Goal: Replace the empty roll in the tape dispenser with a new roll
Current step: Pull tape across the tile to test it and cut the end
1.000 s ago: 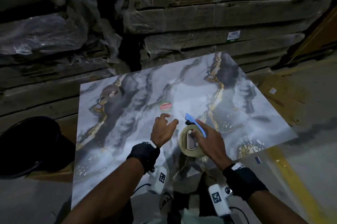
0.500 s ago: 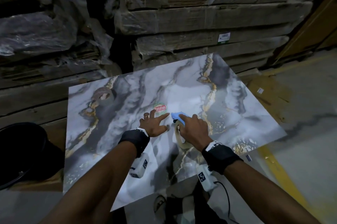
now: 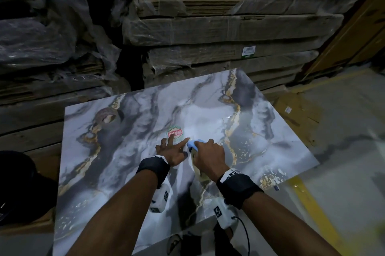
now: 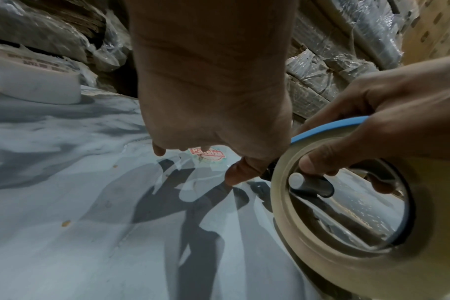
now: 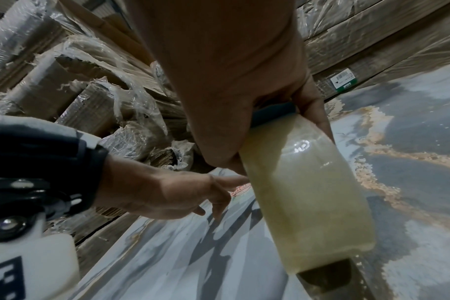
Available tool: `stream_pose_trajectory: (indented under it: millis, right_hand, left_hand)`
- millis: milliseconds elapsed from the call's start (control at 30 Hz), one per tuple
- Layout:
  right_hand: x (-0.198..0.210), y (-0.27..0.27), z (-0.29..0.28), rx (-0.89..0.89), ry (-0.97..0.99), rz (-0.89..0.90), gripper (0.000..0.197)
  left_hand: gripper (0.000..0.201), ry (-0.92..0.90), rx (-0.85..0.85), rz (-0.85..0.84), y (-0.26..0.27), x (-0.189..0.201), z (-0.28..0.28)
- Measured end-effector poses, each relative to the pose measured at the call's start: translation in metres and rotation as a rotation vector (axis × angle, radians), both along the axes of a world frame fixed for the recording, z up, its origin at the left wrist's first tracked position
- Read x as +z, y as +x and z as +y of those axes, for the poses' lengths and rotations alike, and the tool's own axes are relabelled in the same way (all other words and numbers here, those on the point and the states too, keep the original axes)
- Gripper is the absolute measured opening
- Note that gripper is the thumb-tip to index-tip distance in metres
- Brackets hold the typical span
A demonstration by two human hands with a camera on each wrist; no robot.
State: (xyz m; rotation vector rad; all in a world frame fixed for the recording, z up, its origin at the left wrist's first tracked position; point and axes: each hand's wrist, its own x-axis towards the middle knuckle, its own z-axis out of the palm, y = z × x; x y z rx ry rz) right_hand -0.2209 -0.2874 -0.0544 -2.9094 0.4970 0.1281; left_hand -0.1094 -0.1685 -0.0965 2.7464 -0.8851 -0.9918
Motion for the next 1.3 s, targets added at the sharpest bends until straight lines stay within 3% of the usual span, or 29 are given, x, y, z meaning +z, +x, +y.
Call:
stream_pose_trajectory:
  millis: [233,300,467,767,933,1300]
  right_hand:
    - [-0.010,0.014,0.008,-0.006,0.004,0.077,0.015]
    - [-0.015,0.018,0.008,-0.006,0.002,0.065,0.016]
    - [-0.012,0.027,0.008,-0.084,0.014,0.196,0.044]
    - [0.001,0.050,0.010,0.016,-0.021,0.326,0.030]
    - [-0.004,0.054,0.012,-0.018,-0.004,0.375,0.043]
    - [0.000,0.054,0.001,-0.005,0.173,0.351,0.042]
  left_hand:
    - [0.062,0.118,-0.002,-0.041,0.007,-0.009,-0.004]
    - [0.064,0.139,-0.036,-0.069,0.008,-0.011,-0.002]
    - [0.071,0.138,-0.049,-0.082,0.006,-0.015,0.001]
    - [0.069,0.131,-0.014,-0.069,0.003,-0.020,-0.013]
    - [0.078,0.156,-0.005,-0.098,0.005,-0.024,-0.018]
    - [0.090,0.185,0.018,-0.057,0.007,-0.029,-0.022]
